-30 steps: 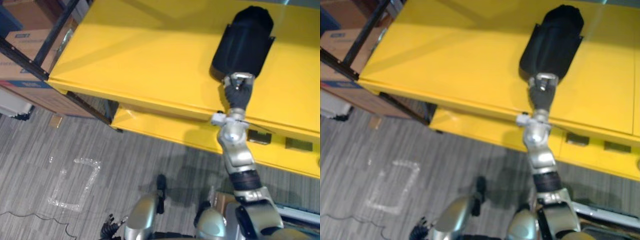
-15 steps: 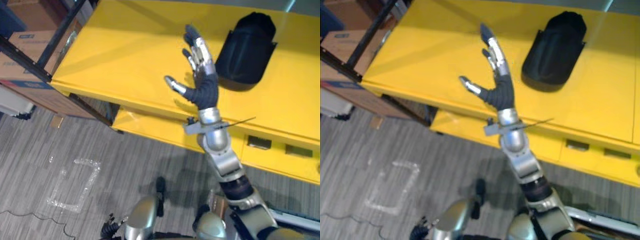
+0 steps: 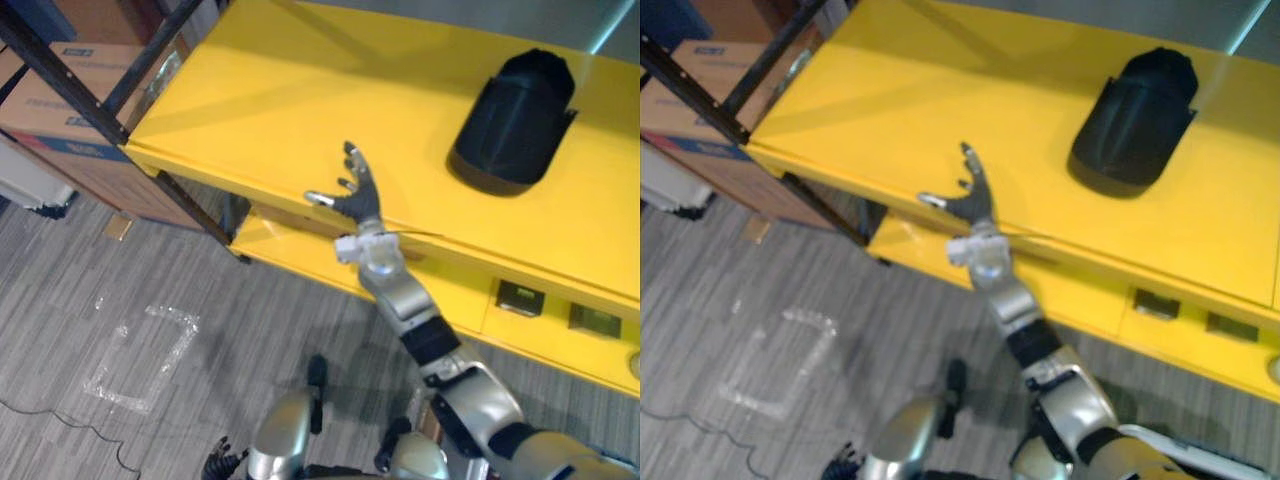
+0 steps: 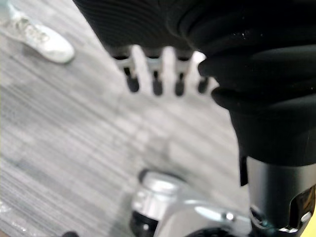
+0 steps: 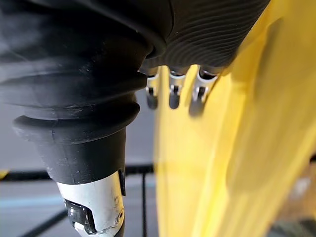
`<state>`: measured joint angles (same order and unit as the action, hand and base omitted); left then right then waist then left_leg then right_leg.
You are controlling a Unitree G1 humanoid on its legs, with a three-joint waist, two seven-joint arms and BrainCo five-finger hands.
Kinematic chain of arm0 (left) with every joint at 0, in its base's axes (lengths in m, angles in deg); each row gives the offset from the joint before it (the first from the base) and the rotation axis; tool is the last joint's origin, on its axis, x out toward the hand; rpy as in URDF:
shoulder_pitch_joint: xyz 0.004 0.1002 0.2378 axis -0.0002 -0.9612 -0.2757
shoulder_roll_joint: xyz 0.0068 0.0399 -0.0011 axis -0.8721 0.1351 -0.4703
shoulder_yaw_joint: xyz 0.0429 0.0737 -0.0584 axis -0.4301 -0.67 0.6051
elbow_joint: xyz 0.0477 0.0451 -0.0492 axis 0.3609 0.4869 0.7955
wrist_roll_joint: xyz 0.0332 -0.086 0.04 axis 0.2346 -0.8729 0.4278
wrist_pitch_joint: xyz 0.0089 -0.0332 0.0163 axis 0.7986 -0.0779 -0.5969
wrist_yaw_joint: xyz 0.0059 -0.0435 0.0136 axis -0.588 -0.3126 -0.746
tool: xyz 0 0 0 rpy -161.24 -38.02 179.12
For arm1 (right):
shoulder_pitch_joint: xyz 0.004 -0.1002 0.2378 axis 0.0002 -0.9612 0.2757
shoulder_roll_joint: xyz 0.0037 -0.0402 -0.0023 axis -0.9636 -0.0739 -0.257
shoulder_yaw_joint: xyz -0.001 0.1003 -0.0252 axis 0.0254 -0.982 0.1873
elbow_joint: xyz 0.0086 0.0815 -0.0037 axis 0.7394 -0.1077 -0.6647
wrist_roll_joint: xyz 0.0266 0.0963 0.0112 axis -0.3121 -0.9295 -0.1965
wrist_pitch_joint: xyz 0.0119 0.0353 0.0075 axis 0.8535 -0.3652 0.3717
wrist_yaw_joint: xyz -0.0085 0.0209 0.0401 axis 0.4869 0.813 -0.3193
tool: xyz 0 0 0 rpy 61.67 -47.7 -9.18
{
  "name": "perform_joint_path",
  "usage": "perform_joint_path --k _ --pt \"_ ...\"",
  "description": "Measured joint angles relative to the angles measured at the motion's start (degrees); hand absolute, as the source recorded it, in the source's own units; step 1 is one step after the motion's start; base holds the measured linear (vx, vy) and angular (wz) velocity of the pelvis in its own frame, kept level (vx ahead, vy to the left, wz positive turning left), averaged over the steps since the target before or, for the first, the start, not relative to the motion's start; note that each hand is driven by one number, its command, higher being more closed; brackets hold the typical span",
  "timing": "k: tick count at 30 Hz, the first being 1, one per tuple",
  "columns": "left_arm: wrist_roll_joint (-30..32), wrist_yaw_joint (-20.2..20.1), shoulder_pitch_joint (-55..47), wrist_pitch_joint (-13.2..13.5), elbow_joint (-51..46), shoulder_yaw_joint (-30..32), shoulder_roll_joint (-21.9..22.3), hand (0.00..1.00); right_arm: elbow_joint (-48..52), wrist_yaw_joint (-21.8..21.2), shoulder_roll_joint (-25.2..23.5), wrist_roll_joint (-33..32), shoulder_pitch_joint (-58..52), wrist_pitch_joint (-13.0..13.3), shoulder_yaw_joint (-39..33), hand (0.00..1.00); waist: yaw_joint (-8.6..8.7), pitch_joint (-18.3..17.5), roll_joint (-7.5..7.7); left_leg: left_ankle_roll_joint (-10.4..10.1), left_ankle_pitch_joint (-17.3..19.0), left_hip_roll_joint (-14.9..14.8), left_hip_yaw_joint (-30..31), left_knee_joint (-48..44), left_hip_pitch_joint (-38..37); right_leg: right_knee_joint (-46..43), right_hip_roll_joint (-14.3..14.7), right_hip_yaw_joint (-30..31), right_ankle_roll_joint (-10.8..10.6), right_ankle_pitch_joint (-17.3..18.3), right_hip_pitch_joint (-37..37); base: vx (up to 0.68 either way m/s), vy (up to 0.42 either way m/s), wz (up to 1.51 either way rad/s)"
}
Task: Walk over and take plastic housings, then place them on the shelf
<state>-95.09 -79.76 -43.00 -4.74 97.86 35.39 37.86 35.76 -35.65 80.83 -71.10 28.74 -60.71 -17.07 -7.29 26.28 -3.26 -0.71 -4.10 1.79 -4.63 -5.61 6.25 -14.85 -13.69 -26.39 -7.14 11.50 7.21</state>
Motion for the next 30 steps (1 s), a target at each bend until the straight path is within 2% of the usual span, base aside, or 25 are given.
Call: perform_joint_path --k 8,13,15,19,30 --pt "-0.1 -0.1 0.0 -1.1 -0.2 -2.7 -0.1 0.00 -1.1 7.9 0.9 0.2 1.2 0.5 -6.3 0.00 0.21 -0.1 -1.67 0.1 -1.1 0.7 0.3 1.5 -0.3 -3.6 -1.6 0.0 0.2 1.6 -1.7 -0.03 0.009 0.02" --pt "-0.1 -0.2 -0.1 -1.1 -0.3 -2.8 0.0 0.00 -1.5 11.3 2.3 0.3 2.3 0.5 -9.8 0.00 0.13 -0.1 -1.90 -0.1 -1.9 0.9 0.7 2.1 -0.6 -5.6 -2.3 -0.2 0.2 2.8 -2.3 0.00 -0.016 0.05" --pt "-0.1 -0.2 -0.1 -1.1 -0.3 -3.1 0.0 0.00 -1.7 11.6 2.9 0.3 2.6 0.5 -10.8 0.00 0.09 0.0 -2.07 -0.3 -2.0 0.9 0.7 2.3 -0.8 -6.0 -2.4 -0.2 0.4 3.0 -2.3 0.00 -0.013 -0.02" --pt "-0.1 -0.3 -0.2 -1.1 -0.5 -4.5 0.2 0.00 -4.0 11.7 4.8 0.3 5.0 0.4 -11.7 0.00 0.14 -0.2 -3.52 -0.4 -3.1 0.9 0.8 3.9 -1.2 -7.4 -2.7 -0.1 0.5 3.6 -3.2 0.00 0.000 0.00" --pt "-0.1 -0.5 -0.3 -2.3 -0.4 -4.7 0.3 0.00 -7.4 11.3 7.7 0.2 6.5 0.5 -13.8 0.00 0.12 -0.1 -3.63 -0.8 -3.7 1.0 1.0 4.9 -2.2 -8.8 -3.2 -0.2 0.7 4.8 -3.3 0.00 -0.001 0.00"
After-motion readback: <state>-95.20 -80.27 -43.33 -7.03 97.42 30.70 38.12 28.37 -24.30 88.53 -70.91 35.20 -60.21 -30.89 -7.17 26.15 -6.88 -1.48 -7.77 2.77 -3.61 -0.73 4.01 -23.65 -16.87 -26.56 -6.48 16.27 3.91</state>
